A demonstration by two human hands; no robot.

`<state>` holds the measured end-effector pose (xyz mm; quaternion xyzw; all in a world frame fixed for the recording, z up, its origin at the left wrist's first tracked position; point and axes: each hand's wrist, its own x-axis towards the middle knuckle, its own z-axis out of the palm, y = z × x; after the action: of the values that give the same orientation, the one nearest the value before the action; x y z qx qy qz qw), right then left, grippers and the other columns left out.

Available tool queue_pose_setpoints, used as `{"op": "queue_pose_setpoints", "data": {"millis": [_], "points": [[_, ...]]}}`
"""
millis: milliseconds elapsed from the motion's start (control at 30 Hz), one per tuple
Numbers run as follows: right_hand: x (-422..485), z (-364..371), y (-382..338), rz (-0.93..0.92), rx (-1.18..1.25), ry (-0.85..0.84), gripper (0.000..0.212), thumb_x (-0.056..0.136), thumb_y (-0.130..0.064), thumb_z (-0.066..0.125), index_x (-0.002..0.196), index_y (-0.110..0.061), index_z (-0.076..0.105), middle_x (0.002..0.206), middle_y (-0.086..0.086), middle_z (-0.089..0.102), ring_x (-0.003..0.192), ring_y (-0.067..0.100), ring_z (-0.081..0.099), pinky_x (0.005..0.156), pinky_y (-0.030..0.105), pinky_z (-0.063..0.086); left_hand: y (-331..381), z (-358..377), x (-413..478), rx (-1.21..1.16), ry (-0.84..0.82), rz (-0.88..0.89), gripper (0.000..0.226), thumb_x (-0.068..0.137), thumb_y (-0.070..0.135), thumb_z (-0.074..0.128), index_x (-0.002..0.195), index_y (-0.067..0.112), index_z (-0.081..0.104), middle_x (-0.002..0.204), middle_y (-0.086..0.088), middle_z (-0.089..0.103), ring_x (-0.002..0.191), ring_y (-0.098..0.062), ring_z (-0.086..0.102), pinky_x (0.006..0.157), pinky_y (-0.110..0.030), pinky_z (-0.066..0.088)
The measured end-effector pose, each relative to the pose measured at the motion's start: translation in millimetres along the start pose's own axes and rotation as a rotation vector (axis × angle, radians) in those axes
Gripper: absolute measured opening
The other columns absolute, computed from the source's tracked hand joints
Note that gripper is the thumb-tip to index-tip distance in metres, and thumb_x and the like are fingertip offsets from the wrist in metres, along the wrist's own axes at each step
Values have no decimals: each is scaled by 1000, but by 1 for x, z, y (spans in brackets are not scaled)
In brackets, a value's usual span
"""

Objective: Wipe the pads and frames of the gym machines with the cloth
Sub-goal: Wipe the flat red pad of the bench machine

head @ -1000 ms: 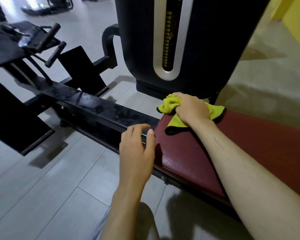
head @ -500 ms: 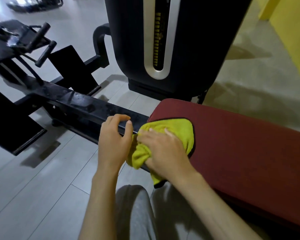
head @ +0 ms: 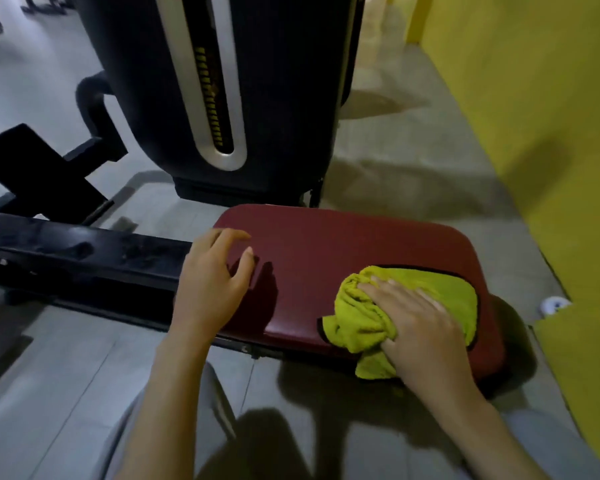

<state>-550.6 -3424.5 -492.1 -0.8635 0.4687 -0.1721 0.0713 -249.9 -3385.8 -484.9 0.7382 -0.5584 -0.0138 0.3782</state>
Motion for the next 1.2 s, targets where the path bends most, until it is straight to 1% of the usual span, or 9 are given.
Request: {"op": "queue_pose_setpoints", "data": {"millis": [200, 300, 400, 500, 567, 667, 833, 1100, 1200], "points": [[-22, -8, 12, 313, 41, 156, 96, 51, -4, 84, 140, -33, 62, 146, -5, 60, 138, 20, 54, 115, 54, 38, 47, 40, -16, -11, -77, 139, 29, 97, 36, 55, 120, 21, 64, 117, 8, 62, 107, -17, 53, 88, -42, 48], [-37, -7, 19, 415, 71, 265, 89, 57, -7, 74, 141, -34, 62, 148, -7, 59, 141, 21, 51, 114, 56, 39, 60, 58, -24, 27, -109, 191, 30, 97, 39, 54, 118, 21, 65, 115, 7, 63, 109, -18, 54, 89, -38, 43], [-51, -10, 31, 519, 206, 352, 94, 62, 2, 63, 144, -43, 55, 158, -13, 45, 143, 21, 48, 95, 53, 56, 64, 67, -29, 30, -107, 202, 32, 103, 41, 46, 119, 21, 65, 118, 7, 63, 113, -16, 53, 93, -35, 38], [-42, -20, 38, 540, 278, 315, 98, 68, 8, 64, 146, -49, 50, 163, -14, 35, 129, 25, 60, 79, 44, 60, 64, 68, -31, -46, -11, 181, 34, 105, 36, 40, 113, 18, 67, 113, 5, 65, 110, -17, 55, 91, -36, 38], [-18, -28, 53, 572, 238, 269, 88, 77, 3, 61, 148, -46, 49, 160, -6, 43, 122, 30, 63, 87, 41, 57, 67, 67, -32, -36, 29, 200, 33, 104, 33, 42, 110, 15, 69, 111, 4, 66, 109, -18, 56, 91, -36, 38], [39, -36, 90, 658, 309, 221, 76, 85, -3, 52, 151, -40, 49, 136, 9, 66, 116, 38, 62, 96, 45, 52, 67, 69, -32, 16, 18, 223, 33, 102, 36, 44, 108, 15, 69, 113, 2, 66, 110, -18, 55, 94, -34, 35], [98, -38, 117, 704, 307, 175, 70, 85, -10, 52, 150, -37, 51, 133, 9, 68, 123, 38, 59, 104, 43, 50, 68, 69, -33, 26, 56, 198, 32, 102, 36, 45, 107, 14, 68, 111, 0, 66, 109, -19, 55, 92, -33, 34], [-6, -45, 69, 713, 176, 111, 79, 90, -10, 61, 160, -36, 33, 101, 15, 69, 92, 38, 63, 84, 47, 56, 70, 71, -32, 75, 49, 185, 33, 101, 39, 47, 107, 14, 68, 110, -1, 66, 108, -23, 56, 91, -36, 37], [-29, -44, 51, 692, 45, 19, 85, 95, -20, 66, 164, -30, 19, 104, 7, 63, 94, 28, 63, 81, 43, 53, 71, 72, -33, 90, 45, 185, 34, 100, 40, 47, 107, 14, 68, 109, -2, 66, 106, -23, 56, 90, -35, 37]]}}
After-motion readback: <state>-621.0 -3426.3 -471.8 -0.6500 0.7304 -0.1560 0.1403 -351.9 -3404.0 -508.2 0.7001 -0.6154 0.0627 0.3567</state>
